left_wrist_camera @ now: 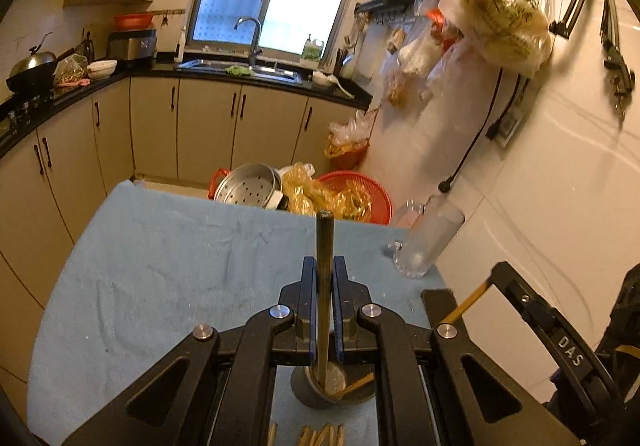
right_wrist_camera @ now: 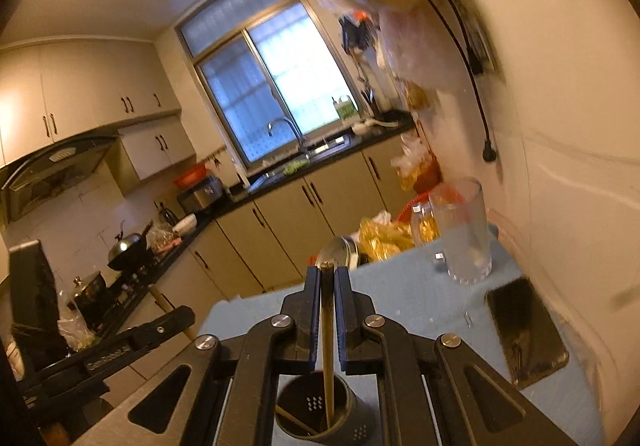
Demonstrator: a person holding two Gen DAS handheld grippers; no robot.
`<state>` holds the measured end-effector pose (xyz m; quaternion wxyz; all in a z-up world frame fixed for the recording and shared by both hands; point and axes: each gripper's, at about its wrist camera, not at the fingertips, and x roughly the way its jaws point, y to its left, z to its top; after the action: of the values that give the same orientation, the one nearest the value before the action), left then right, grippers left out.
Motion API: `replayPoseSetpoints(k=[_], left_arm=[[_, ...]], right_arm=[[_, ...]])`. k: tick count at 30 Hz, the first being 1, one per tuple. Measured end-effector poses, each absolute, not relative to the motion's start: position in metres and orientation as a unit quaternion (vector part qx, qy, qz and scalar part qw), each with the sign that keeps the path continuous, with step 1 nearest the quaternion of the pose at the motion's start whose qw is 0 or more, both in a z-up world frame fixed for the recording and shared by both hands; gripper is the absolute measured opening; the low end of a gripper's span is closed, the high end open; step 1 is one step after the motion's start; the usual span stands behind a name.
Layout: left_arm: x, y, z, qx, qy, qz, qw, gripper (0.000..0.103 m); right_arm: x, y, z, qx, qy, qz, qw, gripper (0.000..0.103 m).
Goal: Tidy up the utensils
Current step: 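Lift the chopstick with the right tool and drop it into the black cup, then open the right tool and move it back over the chopstick pile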
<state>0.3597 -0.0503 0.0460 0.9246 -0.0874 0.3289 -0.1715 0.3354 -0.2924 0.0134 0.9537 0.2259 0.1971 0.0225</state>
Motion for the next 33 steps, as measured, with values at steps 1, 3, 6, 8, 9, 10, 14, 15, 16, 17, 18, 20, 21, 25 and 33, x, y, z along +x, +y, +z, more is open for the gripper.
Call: replayPoseSetpoints(k=[1,3,6,8,9,10,14,15,16,17,18,20,21,25,33], left_arm=[[0.358,-0.051,0.043,-0.086,0.332,-0.172,0.923,0.007],[0.358,-0.053,0.039,-0.081,0.337,-0.168,0.923,0.007],[0.356,-0.052,0.036,-0.08,0.341,-0.163,0.922,0.008],[0.353,-0.054,0.035,-0.073,0.347,-0.164,0.921,0.017],[0.349,-0.053,0.036,-0.07,0.35,-0.165,0.919,0.028],[0.344,-0.05,0.04,-0.068,0.346,-0.168,0.921,0.033],[0.309,-0.03,0.054,-0.058,0.309,-0.156,0.936,0.062],[0.299,-0.025,0.054,-0.054,0.307,-0.154,0.938,0.062],[0.284,-0.017,0.053,-0.047,0.309,-0.147,0.939,0.062],[0.272,-0.011,0.052,-0.044,0.31,-0.14,0.939,0.062],[0.261,-0.004,0.05,-0.041,0.311,-0.134,0.94,0.062],[0.229,0.012,0.046,-0.028,0.314,-0.115,0.942,0.062],[0.215,0.019,0.043,-0.022,0.316,-0.105,0.943,0.062],[0.152,0.05,0.029,0.001,0.317,-0.061,0.947,0.066],[0.083,0.088,0.003,-0.005,0.336,-0.034,0.941,0.066]], right_arm=[[0.336,-0.293,0.009,0.23,0.199,0.024,0.952,0.008],[0.337,-0.293,0.001,0.23,0.209,0.02,0.95,0.008],[0.338,-0.294,-0.005,0.24,0.218,0.024,0.946,0.01],[0.338,-0.294,-0.007,0.245,0.223,0.029,0.943,0.011],[0.337,-0.295,-0.006,0.251,0.224,0.037,0.941,0.012],[0.335,-0.295,-0.004,0.257,0.226,0.041,0.939,0.013],[0.297,-0.295,0.018,0.243,0.208,0.028,0.947,0.044],[0.283,-0.294,0.023,0.241,0.2,0.029,0.949,0.05],[0.265,-0.291,0.027,0.241,0.187,0.033,0.952,0.062],[0.247,-0.287,0.028,0.241,0.181,0.033,0.953,0.067],[0.234,-0.282,0.029,0.239,0.181,0.034,0.954,0.069],[0.202,-0.27,0.024,0.23,0.194,0.046,0.952,0.07],[0.192,-0.265,0.023,0.225,0.201,0.049,0.952,0.07],[0.135,-0.241,0.004,0.188,0.227,0.058,0.954,0.07],[0.073,-0.238,-0.04,0.189,0.285,0.046,0.939,0.071]])
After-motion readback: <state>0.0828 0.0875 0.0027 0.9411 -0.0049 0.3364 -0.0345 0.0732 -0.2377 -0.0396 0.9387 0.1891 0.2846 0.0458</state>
